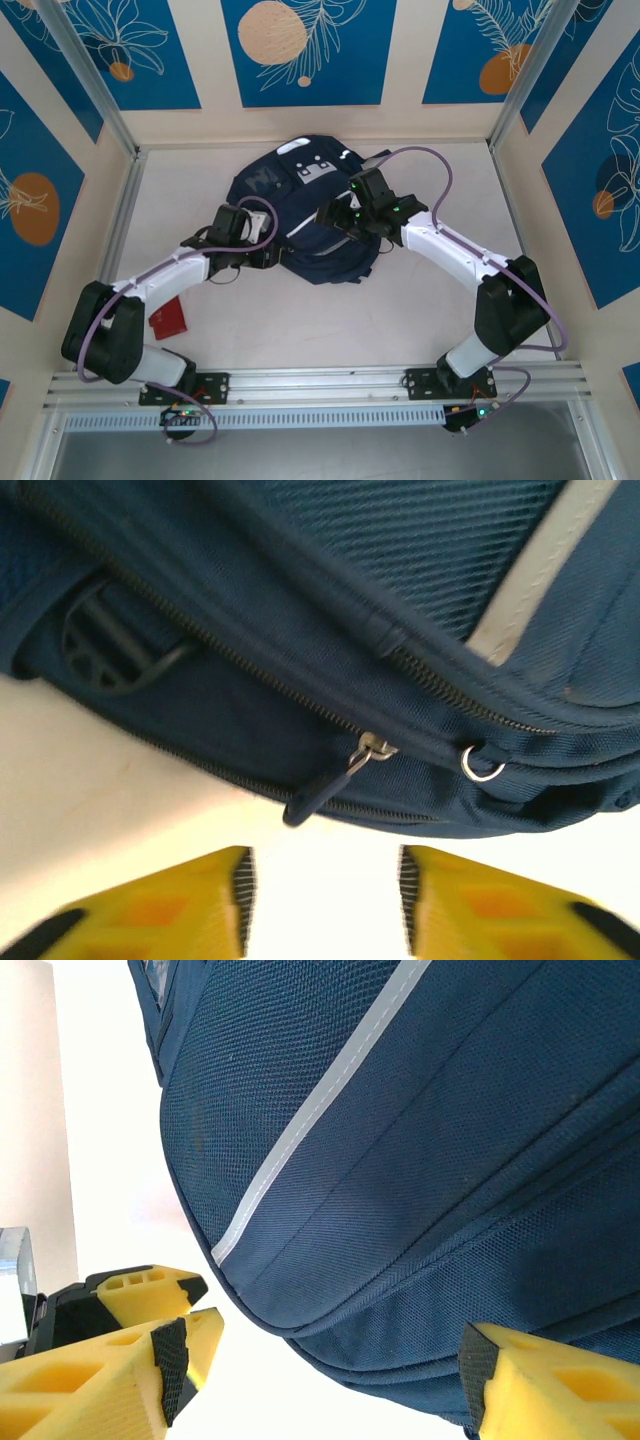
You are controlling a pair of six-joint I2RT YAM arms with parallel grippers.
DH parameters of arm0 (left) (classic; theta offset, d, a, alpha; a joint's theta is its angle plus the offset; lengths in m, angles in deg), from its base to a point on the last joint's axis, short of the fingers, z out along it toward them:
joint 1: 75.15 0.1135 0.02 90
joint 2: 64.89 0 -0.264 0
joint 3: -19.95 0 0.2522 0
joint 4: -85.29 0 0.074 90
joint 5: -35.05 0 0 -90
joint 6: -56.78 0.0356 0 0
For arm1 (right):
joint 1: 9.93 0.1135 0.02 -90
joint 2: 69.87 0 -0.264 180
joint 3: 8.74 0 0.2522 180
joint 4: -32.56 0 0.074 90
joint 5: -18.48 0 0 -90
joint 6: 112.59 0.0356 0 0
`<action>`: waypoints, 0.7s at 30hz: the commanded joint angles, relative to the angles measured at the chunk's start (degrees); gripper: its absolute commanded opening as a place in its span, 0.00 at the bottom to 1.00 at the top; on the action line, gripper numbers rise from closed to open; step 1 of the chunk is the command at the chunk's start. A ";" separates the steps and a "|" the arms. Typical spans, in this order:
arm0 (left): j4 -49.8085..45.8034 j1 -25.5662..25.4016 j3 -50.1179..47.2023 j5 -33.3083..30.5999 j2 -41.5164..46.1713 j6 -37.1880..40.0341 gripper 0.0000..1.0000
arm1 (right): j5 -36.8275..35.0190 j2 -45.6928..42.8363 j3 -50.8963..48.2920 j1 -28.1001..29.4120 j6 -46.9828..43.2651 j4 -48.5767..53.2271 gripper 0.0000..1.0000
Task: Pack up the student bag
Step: Zip the student bag at the center of the table.
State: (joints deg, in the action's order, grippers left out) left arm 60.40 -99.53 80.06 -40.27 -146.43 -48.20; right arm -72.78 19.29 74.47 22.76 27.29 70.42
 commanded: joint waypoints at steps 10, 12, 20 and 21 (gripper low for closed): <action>1.11 0.07 3.25 4.40 -6.78 10.04 0.38 | 2.04 1.16 2.78 0.79 1.70 2.18 0.74; 0.54 0.06 4.16 4.68 -8.02 10.71 0.36 | 2.09 1.43 2.95 0.80 1.79 2.16 0.74; 0.64 0.08 6.15 3.96 -10.44 12.06 0.28 | 2.44 1.98 2.97 0.82 1.93 2.83 0.73; 0.67 0.11 6.10 3.96 -10.60 12.10 0.27 | 2.44 1.91 2.89 0.80 2.02 2.93 0.73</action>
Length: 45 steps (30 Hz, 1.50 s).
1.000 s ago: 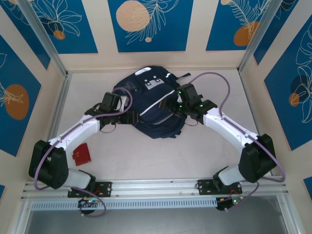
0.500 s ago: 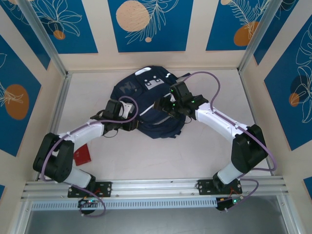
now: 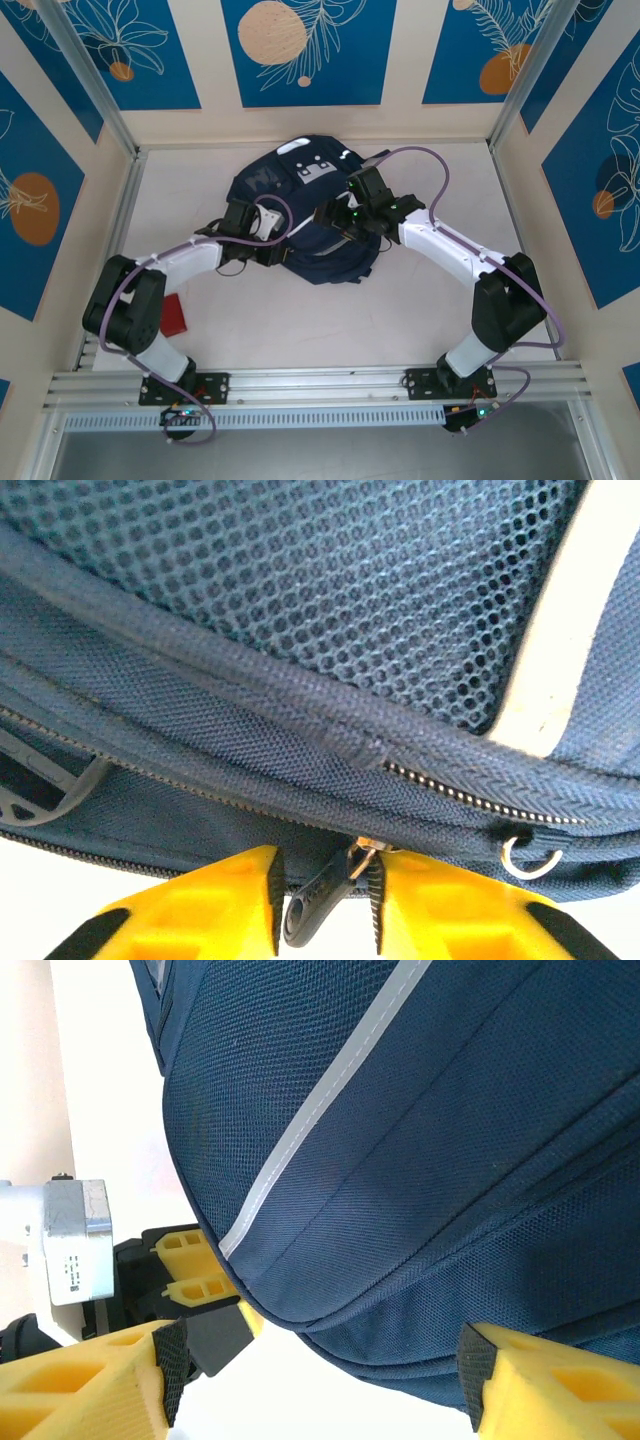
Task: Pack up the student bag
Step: Zip the student bag at the center of the table.
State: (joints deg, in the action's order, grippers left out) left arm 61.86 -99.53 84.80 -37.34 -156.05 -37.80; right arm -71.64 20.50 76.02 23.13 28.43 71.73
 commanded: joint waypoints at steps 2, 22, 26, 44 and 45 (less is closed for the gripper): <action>-1.36 0.04 1.46 1.25 -1.68 1.85 0.25 | 1.01 0.61 1.03 0.43 1.00 1.91 0.73; -4.64 -2.55 -2.49 -0.38 8.88 -2.59 0.00 | 4.86 -4.93 -14.31 -5.75 10.22 -11.58 0.70; -4.59 -3.56 -3.04 1.86 11.79 -5.07 0.00 | 10.51 -1.97 -14.89 -5.70 11.31 -19.05 0.60; 6.50 -13.57 -6.77 1.97 16.16 -20.09 0.00 | 16.71 3.76 -12.91 -3.84 15.16 -29.53 0.28; 7.23 -14.53 -6.75 1.59 15.77 -20.57 0.00 | 16.62 3.85 -12.90 -3.79 15.16 -29.51 0.28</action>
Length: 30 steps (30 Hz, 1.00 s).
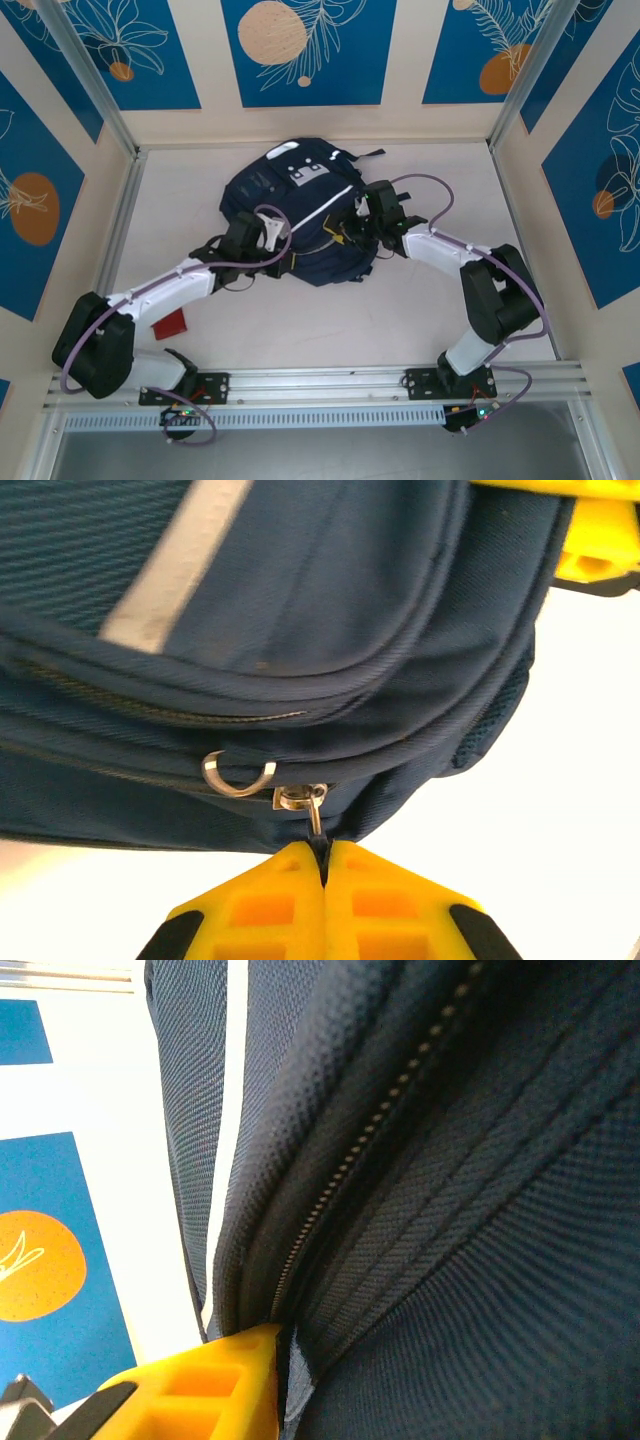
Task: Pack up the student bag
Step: Zip the student bag at the center of the table.
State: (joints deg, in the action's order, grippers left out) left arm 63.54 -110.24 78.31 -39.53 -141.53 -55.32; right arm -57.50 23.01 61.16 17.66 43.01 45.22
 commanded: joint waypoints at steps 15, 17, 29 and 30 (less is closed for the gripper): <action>0.66 -4.82 8.31 4.18 -4.76 -5.05 0.40 | -10.65 -7.09 3.82 0.44 -10.00 20.44 0.45; -1.77 -3.78 8.55 4.77 -3.18 -4.83 0.53 | -13.81 -9.63 3.24 0.57 -12.92 23.43 0.52; -10.80 9.24 9.04 -1.28 4.48 -6.71 0.83 | -27.20 -8.80 7.60 12.94 -29.97 31.08 0.57; -11.17 10.02 9.01 -1.75 4.65 -7.33 0.84 | -28.20 -7.95 8.24 14.47 -30.78 31.08 0.56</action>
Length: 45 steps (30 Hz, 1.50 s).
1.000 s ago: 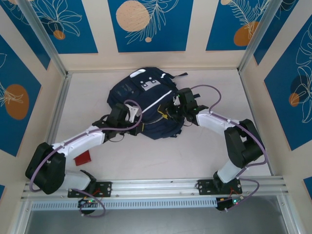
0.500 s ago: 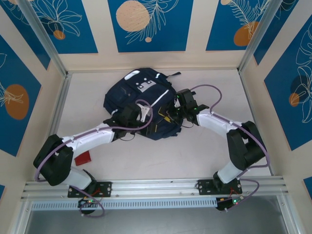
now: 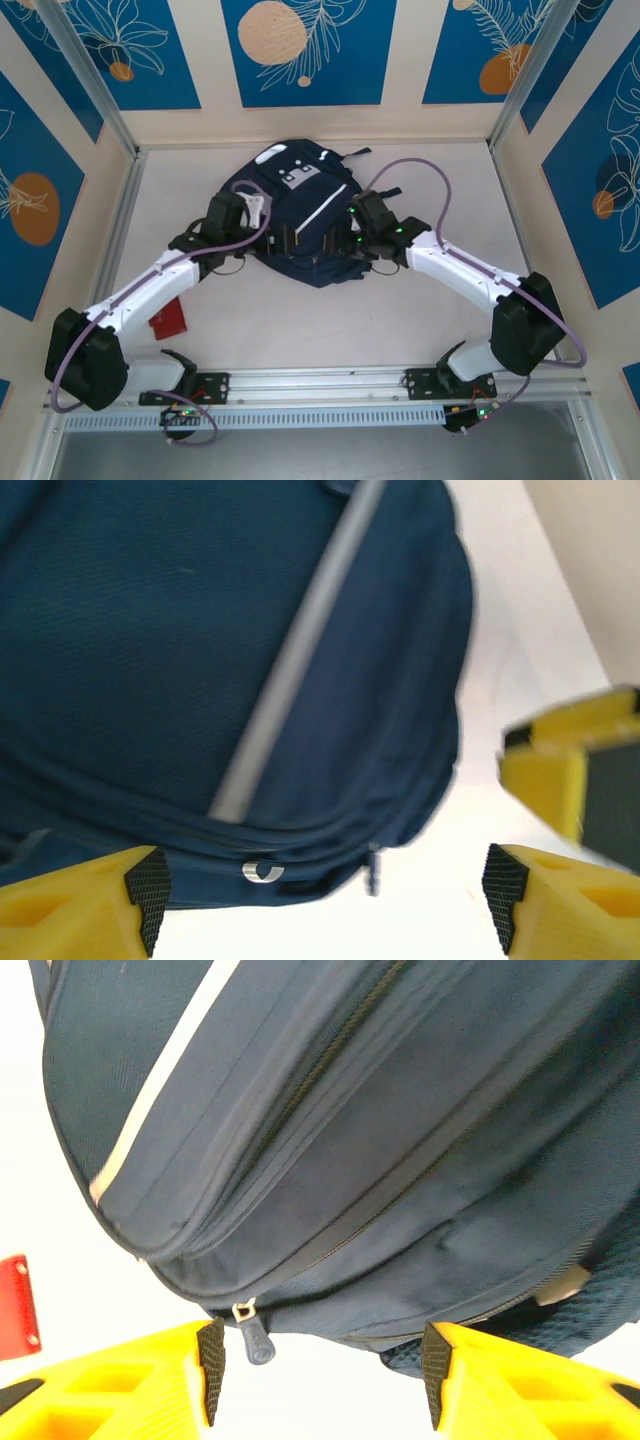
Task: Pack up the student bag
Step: Zip the student bag at the center of the table.
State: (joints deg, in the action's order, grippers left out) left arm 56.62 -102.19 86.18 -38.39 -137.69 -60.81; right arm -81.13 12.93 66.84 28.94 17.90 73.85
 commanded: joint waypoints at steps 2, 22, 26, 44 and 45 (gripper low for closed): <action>-5.37 3.19 0.93 -4.54 0.72 -3.50 0.85 | -7.83 4.63 4.29 6.90 -7.12 2.82 0.55; -6.71 5.50 -1.40 -8.04 1.18 -14.13 0.86 | -22.84 17.04 12.14 15.90 1.98 11.19 0.41; -6.48 5.53 -1.40 -7.65 1.09 -14.46 0.86 | -19.29 17.82 11.94 15.59 -0.02 8.74 0.39; 9.89 4.40 -9.82 3.24 -1.93 -29.78 0.82 | -16.71 18.13 13.51 14.68 -4.38 6.00 0.00; 11.66 4.09 -10.30 4.02 -2.35 -30.48 0.81 | -15.93 17.77 13.43 14.79 -5.13 5.36 0.00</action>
State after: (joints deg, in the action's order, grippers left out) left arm 61.21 -97.54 77.22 -38.17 -138.82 -87.21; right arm -99.16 33.02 78.91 43.85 14.97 81.92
